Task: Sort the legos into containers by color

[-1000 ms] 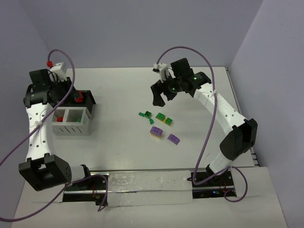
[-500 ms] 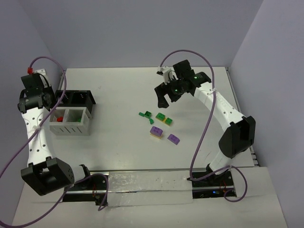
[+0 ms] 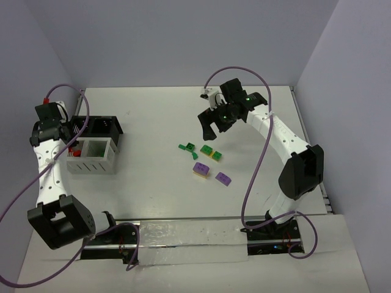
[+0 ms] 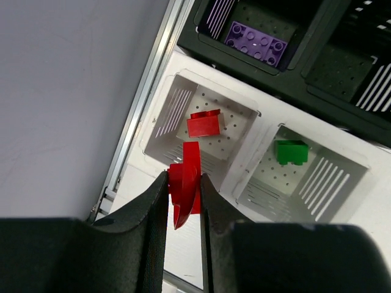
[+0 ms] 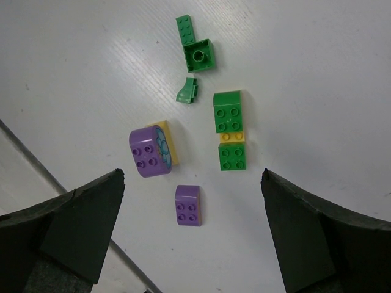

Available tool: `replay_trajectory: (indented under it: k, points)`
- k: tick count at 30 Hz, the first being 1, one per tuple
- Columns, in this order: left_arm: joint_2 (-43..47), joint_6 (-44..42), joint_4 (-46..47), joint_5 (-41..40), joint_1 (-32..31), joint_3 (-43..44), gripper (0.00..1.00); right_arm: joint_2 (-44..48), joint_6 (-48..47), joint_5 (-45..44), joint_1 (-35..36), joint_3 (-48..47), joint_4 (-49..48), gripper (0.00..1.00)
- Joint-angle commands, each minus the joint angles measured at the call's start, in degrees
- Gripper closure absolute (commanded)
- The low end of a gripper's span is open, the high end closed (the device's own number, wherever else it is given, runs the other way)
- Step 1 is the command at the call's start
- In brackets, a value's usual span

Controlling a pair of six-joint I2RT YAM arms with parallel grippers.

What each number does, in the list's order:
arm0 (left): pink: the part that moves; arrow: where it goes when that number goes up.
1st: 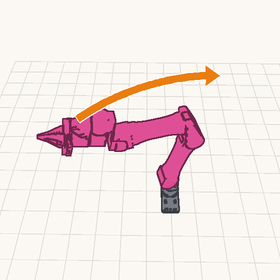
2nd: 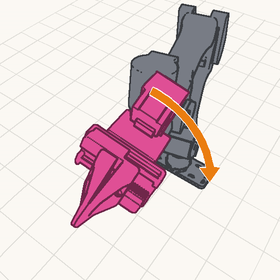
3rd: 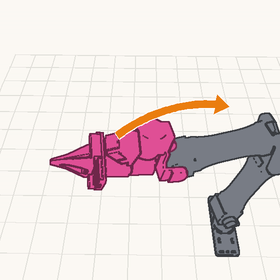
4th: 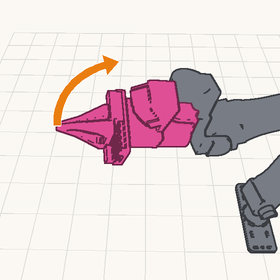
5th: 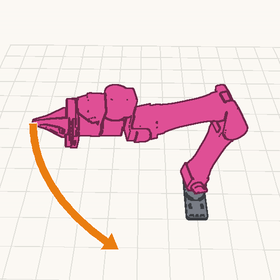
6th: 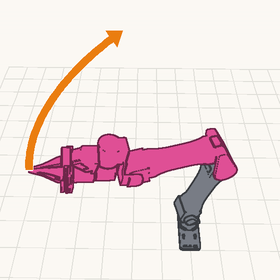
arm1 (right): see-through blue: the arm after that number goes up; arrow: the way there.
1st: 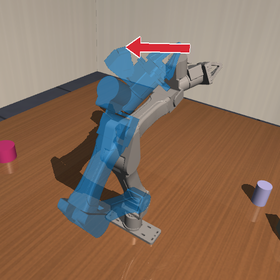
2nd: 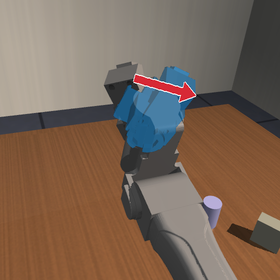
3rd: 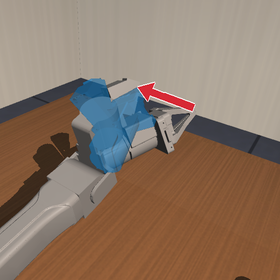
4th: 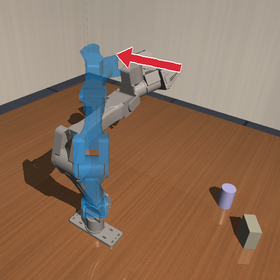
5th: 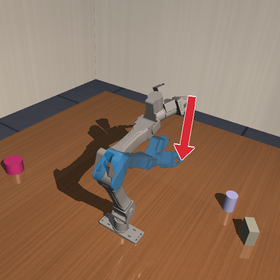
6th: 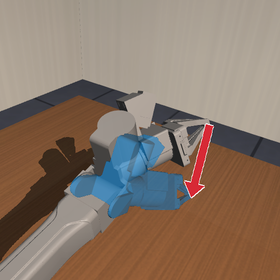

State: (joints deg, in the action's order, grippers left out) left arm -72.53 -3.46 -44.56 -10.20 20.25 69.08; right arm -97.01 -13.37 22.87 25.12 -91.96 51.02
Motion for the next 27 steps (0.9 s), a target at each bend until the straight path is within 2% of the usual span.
replay_trajectory:
  k: [1,12,14,19,21,22,24,27]
  points:
    - [-1.6,-1.2,6.1,-0.4,0.6,-1.1,0.94,-0.1,-0.8,-0.6,0.1,-2.7,0.4,0.00]
    - [-4.2,-2.1,9.0,0.7,0.7,-0.9,0.90,-0.5,-1.3,-0.6,0.1,-3.2,1.0,0.00]
    - [-4.5,-2.2,9.3,1.0,0.7,-1.5,0.83,-0.6,-1.4,-0.7,0.1,-3.2,0.9,0.00]
    - [-4.6,-2.4,9.8,1.3,0.7,-2.6,0.76,-1.0,-1.5,-0.8,0.2,-3.2,0.8,0.00]
    - [-4.9,-2.6,9.8,1.6,0.8,-2.5,0.71,-0.9,-1.5,-0.8,0.1,-3.0,0.6,0.00]
    - [-4.7,-2.7,9.9,1.7,0.8,-2.5,0.67,-0.8,-1.5,-0.9,0.1,-2.9,0.5,0.00]
    - [-4.3,-2.8,10.2,2.0,0.8,-2.1,0.52,-0.8,-1.6,-1.1,0.2,-2.6,0.6,0.00]
    - [-4.3,-2.9,9.8,2.2,0.7,-0.8,0.43,-0.4,-1.8,-1.3,0.1,-2.3,0.5,0.00]
